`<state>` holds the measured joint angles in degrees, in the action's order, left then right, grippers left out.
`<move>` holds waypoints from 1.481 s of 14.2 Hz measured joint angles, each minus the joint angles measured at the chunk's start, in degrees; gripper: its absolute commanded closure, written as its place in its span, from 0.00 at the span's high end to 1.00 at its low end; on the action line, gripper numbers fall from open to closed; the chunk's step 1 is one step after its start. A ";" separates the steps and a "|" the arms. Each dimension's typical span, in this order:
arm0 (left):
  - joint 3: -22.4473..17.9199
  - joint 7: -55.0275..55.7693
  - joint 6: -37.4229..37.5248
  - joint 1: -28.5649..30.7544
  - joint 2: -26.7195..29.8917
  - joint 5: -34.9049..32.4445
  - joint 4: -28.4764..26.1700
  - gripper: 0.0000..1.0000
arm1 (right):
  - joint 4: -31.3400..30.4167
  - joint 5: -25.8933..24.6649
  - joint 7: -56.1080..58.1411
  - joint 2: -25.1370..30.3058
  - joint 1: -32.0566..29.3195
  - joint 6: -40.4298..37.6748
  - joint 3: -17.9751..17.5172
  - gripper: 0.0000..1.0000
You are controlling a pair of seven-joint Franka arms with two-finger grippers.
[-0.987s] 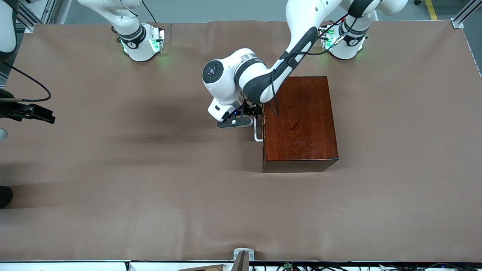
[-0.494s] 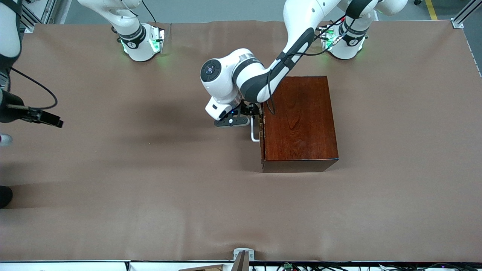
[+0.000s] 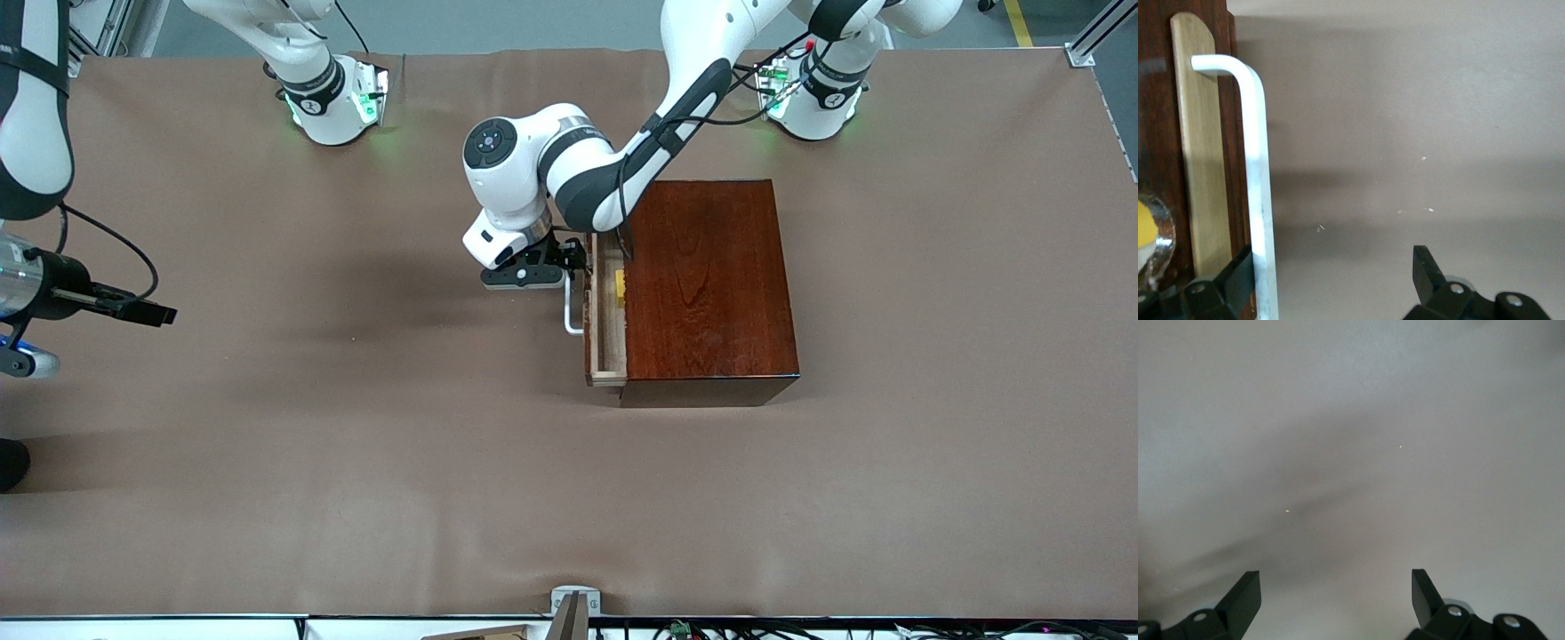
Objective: Open drawer, take yellow block, close drawer
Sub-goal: 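Pull the drawer open with the left gripper while the right gripper approaches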
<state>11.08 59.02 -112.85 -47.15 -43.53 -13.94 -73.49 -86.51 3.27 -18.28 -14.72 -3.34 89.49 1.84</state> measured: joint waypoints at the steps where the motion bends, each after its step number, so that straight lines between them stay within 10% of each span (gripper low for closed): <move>1: 0.01 0.00 -0.68 -0.02 0.00 0.87 0.01 1.00 | 0.00 1.49 -2.65 -0.20 0.21 0.00 -0.09 1.00; 21: -0.28 -1.80 -6.90 1.66 -0.78 4.18 0.29 1.00 | 0.03 9.40 -44.09 -5.16 11.62 8.68 -0.16 1.00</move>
<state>10.79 57.22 -119.75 -45.49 -44.31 -9.75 -73.20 -86.48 12.67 -62.37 -19.88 8.28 98.17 1.68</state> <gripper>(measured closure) 0.000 0.000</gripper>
